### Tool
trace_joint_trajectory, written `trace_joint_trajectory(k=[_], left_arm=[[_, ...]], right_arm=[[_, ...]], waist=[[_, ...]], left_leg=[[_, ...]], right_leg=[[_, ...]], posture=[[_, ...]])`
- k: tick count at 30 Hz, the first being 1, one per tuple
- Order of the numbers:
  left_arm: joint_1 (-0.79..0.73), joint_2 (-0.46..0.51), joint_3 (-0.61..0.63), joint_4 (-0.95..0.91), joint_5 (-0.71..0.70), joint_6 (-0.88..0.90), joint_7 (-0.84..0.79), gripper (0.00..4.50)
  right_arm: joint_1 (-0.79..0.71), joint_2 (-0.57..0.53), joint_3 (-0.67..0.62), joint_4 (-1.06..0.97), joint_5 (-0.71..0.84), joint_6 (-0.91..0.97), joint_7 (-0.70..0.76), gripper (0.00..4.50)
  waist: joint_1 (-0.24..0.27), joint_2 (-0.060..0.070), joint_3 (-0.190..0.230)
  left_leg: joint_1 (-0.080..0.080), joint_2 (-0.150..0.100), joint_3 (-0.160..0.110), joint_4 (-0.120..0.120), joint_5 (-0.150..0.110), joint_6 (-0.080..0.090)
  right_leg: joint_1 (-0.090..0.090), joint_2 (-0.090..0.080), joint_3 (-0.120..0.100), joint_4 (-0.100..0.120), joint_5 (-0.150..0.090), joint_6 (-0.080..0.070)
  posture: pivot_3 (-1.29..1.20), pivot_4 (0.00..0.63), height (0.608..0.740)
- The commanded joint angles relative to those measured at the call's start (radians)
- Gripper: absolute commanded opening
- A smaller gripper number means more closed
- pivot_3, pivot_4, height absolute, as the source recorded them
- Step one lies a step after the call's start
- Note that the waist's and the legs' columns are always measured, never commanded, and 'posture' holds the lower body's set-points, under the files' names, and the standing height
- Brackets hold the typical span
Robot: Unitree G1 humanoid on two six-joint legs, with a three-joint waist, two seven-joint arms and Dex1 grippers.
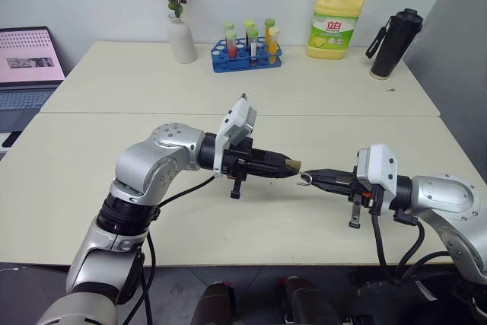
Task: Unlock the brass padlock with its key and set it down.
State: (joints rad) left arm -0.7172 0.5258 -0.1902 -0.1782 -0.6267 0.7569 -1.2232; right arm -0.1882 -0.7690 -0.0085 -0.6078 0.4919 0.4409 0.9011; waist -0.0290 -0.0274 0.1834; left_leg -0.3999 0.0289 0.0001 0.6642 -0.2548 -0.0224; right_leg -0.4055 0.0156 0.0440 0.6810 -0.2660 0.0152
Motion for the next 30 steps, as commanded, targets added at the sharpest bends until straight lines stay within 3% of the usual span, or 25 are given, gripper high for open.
trace_joint_trajectory(k=[1, 5, 8, 19, 22, 30], left_arm=[[0.001, 0.002, 0.025, -0.031, -0.020, 0.010, 0.024, 0.17], [0.029, -0.011, 0.052, -0.026, -0.067, 0.108, 0.095, 0.17], [0.075, -0.031, 0.075, -0.004, -0.099, 0.194, 0.171, 0.17], [0.220, -0.149, 0.061, 0.048, -0.038, 0.280, 0.436, 0.17], [0.238, -0.181, 0.055, 0.071, -0.020, 0.276, 0.468, 0.17], [0.222, -0.210, 0.035, 0.142, 0.031, 0.248, 0.496, 0.17]], right_arm=[[0.008, -0.025, -0.004, -0.008, -0.037, -0.019, -0.001, 0.00], [0.055, -0.062, 0.002, 0.005, -0.111, -0.077, 0.018, 0.00], [0.094, -0.077, 0.010, 0.010, -0.179, -0.138, 0.017, 0.62], [0.094, -0.068, 0.048, -0.039, -0.165, -0.028, -0.002, 4.50], [0.076, -0.070, 0.072, -0.078, -0.100, 0.066, 0.019, 4.50], [0.060, -0.062, 0.111, -0.064, -0.151, 0.082, -0.018, 4.50]], waist=[[0.000, 0.000, 0.000], [0.000, 0.000, 0.000], [-0.001, 0.000, 0.000], [0.002, 0.000, 0.000], [0.002, 0.000, 0.000], [0.002, 0.000, 0.000]], left_leg=[[0.000, 0.000, 0.000, 0.000, 0.000, 0.000], [0.000, 0.000, 0.000, 0.000, 0.000, 0.000], [0.000, 0.000, 0.000, 0.000, 0.000, 0.000], [0.000, 0.000, -0.001, 0.000, 0.000, 0.000], [0.000, 0.000, 0.000, 0.000, 0.000, 0.000], [0.000, 0.000, -0.001, 0.000, 0.000, 0.000]], right_leg=[[0.000, 0.000, 0.000, 0.000, 0.000, 0.000], [0.000, 0.000, 0.000, 0.000, 0.000, 0.000], [0.000, 0.000, 0.000, 0.000, 0.000, 0.000], [0.000, -0.001, 0.000, 0.000, 0.000, 0.000], [0.000, -0.001, 0.000, 0.000, 0.000, 0.000], [0.000, -0.001, 0.000, 0.000, 0.000, 0.000]], posture=[[0.00, 0.150, 0.740], [0.00, 0.150, 0.740], [0.00, 0.150, 0.740], [0.00, 0.150, 0.740], [0.00, 0.150, 0.740], [0.00, 0.150, 0.740]])
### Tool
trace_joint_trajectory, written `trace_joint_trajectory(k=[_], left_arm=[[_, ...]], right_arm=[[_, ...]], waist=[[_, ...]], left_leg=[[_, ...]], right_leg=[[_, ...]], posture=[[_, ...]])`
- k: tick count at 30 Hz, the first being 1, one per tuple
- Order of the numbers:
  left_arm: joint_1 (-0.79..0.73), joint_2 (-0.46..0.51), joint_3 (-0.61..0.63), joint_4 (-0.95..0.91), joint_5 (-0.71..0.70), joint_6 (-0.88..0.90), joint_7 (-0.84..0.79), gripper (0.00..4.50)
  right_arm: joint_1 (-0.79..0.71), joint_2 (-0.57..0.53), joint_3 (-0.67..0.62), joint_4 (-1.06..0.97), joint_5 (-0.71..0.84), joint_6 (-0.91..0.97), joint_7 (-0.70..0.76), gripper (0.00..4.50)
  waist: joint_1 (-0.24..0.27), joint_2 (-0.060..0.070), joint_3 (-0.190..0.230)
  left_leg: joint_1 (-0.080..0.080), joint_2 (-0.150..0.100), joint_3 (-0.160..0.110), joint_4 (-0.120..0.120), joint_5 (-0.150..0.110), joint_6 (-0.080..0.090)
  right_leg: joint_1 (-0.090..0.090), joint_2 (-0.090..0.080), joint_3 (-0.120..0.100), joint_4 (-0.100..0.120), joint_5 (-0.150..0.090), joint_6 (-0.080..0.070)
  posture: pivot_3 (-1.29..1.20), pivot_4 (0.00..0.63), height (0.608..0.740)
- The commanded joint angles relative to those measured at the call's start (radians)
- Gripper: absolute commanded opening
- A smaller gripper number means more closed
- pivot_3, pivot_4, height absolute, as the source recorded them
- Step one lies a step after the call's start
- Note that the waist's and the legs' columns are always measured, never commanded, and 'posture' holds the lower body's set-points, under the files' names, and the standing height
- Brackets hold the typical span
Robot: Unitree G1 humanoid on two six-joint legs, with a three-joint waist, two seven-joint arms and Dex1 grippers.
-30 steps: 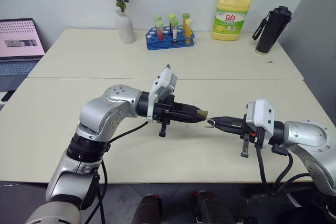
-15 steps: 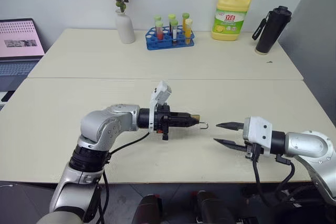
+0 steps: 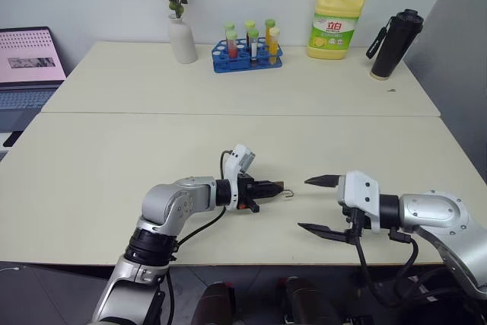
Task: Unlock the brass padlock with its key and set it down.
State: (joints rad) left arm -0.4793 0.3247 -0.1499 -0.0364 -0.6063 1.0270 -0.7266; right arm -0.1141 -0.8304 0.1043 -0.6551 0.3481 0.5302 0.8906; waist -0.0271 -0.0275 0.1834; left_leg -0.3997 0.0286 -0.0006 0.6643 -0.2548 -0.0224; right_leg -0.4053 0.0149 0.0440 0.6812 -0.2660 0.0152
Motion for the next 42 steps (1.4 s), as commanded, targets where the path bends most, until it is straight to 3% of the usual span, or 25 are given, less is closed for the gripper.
trace_joint_trajectory(k=[1, 6, 11, 17, 23, 31, 42], left_arm=[[-0.019, -0.013, -0.007, 0.007, 0.015, -0.025, 0.001, 0.17], [-0.026, -0.026, -0.008, 0.021, 0.030, -0.026, 0.000, 0.17], [-0.044, -0.030, -0.019, 0.047, 0.070, -0.080, -0.006, 1.83], [-0.093, 0.001, -0.019, 0.044, 0.168, -0.274, -0.025, 3.76], [-0.104, 0.081, 0.029, -0.049, 0.195, -0.413, -0.070, 3.76], [0.128, 0.470, 0.039, -0.293, 0.253, -0.557, -0.317, 3.76], [0.281, 0.521, 0.104, -0.418, 0.200, -0.583, -0.339, 3.76]], right_arm=[[-0.008, 0.000, 0.002, -0.015, -0.012, -0.013, -0.007, 4.50], [0.012, 0.000, 0.010, -0.004, -0.033, -0.035, -0.002, 4.50], [0.025, -0.001, 0.011, 0.017, -0.052, -0.062, 0.002, 4.50], [0.032, -0.005, -0.018, 0.035, -0.054, -0.080, 0.003, 4.50], [0.035, -0.005, -0.041, 0.036, -0.043, -0.079, 0.002, 4.50], [0.036, -0.058, -0.108, 0.059, 0.019, -0.082, 0.087, 4.50], [-0.036, -0.096, -0.108, 0.156, 0.035, -0.106, 0.179, 4.50]], waist=[[0.000, 0.000, 0.000], [0.000, 0.000, 0.000], [0.000, 0.000, 0.000], [0.000, 0.000, 0.000], [-0.002, 0.000, 0.000], [-0.004, 0.000, 0.000], [0.008, 0.000, 0.000]], left_leg=[[0.000, 0.000, 0.000, 0.000, 0.000, 0.000], [0.000, 0.000, 0.000, 0.000, 0.000, 0.000], [0.000, 0.000, 0.000, 0.000, 0.000, 0.000], [0.000, 0.000, 0.000, 0.000, 0.000, 0.000], [0.000, 0.000, 0.000, 0.000, 0.000, 0.000], [0.001, 0.002, 0.002, -0.002, 0.000, 0.000], [0.000, 0.002, 0.002, -0.001, 0.000, 0.000]], right_leg=[[0.000, 0.000, 0.000, 0.000, 0.000, 0.000], [0.000, 0.000, 0.000, 0.000, 0.000, 0.000], [0.000, 0.000, 0.000, 0.000, 0.000, 0.000], [0.000, 0.000, 0.000, 0.000, 0.000, 0.000], [0.000, 0.000, 0.000, 0.000, 0.000, 0.000], [-0.001, -0.001, 0.001, -0.001, 0.000, 0.000], [0.000, -0.001, 0.000, -0.001, 0.000, 0.000]], posture=[[0.00, 0.150, 0.740], [0.00, 0.150, 0.740], [0.00, 0.150, 0.740], [0.00, 0.150, 0.740], [0.00, 0.150, 0.740], [0.00, 0.150, 0.740], [0.00, 0.150, 0.740]])
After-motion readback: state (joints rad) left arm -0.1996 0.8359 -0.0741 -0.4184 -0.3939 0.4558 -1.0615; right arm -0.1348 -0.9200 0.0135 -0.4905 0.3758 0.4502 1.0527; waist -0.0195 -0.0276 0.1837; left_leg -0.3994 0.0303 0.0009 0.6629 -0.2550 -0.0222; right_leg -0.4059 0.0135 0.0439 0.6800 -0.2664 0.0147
